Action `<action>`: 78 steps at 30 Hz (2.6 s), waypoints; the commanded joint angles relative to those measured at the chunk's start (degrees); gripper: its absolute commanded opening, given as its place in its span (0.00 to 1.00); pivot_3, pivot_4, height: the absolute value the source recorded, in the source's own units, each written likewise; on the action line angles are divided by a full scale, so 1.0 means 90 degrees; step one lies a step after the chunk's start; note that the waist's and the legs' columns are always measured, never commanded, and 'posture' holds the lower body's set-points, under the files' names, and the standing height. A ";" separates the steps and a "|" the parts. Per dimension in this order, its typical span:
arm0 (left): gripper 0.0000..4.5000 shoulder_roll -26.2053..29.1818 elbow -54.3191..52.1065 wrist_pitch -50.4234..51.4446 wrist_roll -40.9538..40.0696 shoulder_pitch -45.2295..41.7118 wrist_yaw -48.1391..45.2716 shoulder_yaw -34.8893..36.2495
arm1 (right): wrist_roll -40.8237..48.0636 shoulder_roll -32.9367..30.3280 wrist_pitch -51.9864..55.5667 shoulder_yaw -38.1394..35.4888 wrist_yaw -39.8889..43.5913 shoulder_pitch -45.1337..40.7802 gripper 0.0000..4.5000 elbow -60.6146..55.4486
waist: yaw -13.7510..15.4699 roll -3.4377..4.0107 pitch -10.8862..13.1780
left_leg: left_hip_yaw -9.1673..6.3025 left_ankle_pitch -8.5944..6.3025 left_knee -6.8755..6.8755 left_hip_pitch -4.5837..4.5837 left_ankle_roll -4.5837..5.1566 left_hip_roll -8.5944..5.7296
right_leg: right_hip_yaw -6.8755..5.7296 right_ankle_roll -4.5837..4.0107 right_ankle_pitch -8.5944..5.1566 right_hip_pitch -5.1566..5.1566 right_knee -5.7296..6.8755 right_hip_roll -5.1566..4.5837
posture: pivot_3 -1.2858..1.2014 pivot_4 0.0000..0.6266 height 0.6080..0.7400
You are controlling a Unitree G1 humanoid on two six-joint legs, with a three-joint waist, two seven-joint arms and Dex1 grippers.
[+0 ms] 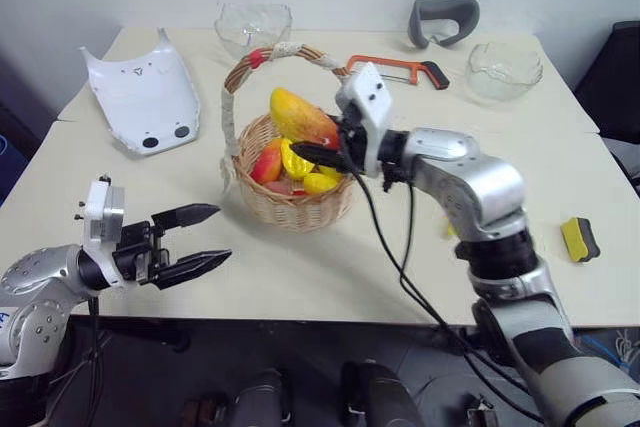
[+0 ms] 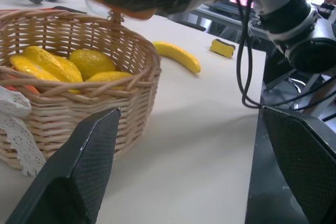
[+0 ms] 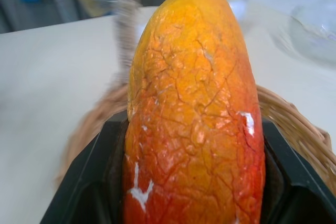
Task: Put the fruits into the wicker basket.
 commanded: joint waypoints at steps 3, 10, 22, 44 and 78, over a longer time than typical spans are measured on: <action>1.00 -0.0039 -0.0192 -0.0015 -0.0072 -0.0051 0.0064 0.0052 | -0.0130 -0.0072 -0.0362 0.0179 0.0377 -0.0060 0.86 -0.0246 | 0.0006 0.0000 0.0000 | 0.0002 -0.0002 0.0001 -0.0009 0.0004 -0.0002 | 0.0001 0.0002 0.0001 -0.0003 -0.0001 0.0000 | 0.52 0.24 1.00; 1.00 -0.0118 0.0045 -0.0092 -0.0010 -0.0374 -0.0121 -0.0200 | 0.1167 -0.1325 -0.0627 -0.0523 0.2100 0.1939 0.99 -0.2605 | 0.0079 -0.0009 -0.0005 | -0.0012 -0.0027 0.0001 -0.0008 0.0042 -0.0006 | -0.0008 0.0010 0.0005 0.0018 -0.0027 -0.0001 | 0.52 0.24 1.00; 1.00 -0.0345 0.0768 -0.1148 0.0969 -0.1750 -0.0921 -0.1315 | 0.0643 -0.1687 -0.2839 -0.4707 0.1006 0.7133 0.99 -0.3624 | 0.0209 -0.0009 -0.0006 | 0.0003 -0.0016 -0.0016 0.0007 0.0024 0.0001 | 0.0000 0.0023 0.0012 0.0023 -0.0053 0.0022 | 0.52 0.24 1.00; 1.00 -0.0314 0.0828 -0.0267 0.0929 -0.2149 -0.0732 -0.1348 | 0.1359 -0.2379 -0.0346 -0.3889 -0.0850 0.5727 0.99 -0.2834 | 0.0072 -0.0012 -0.0005 | 0.0015 -0.0015 -0.0031 0.0069 0.0020 0.0008 | 0.0032 -0.0003 -0.0004 0.0046 -0.0024 0.0023 | 0.52 0.24 1.00; 1.00 -0.0346 -0.0569 -0.0128 0.0382 -0.0195 0.0374 0.0081 | 0.3376 -0.2115 0.3744 -0.2240 0.0361 0.0832 0.10 -0.2041 | -0.0072 -0.0006 0.0001 | 0.0001 -0.0005 -0.0018 0.0018 0.0025 0.0015 | 0.0018 0.0007 0.0001 0.0006 -0.0003 0.0026 | 0.52 0.24 1.00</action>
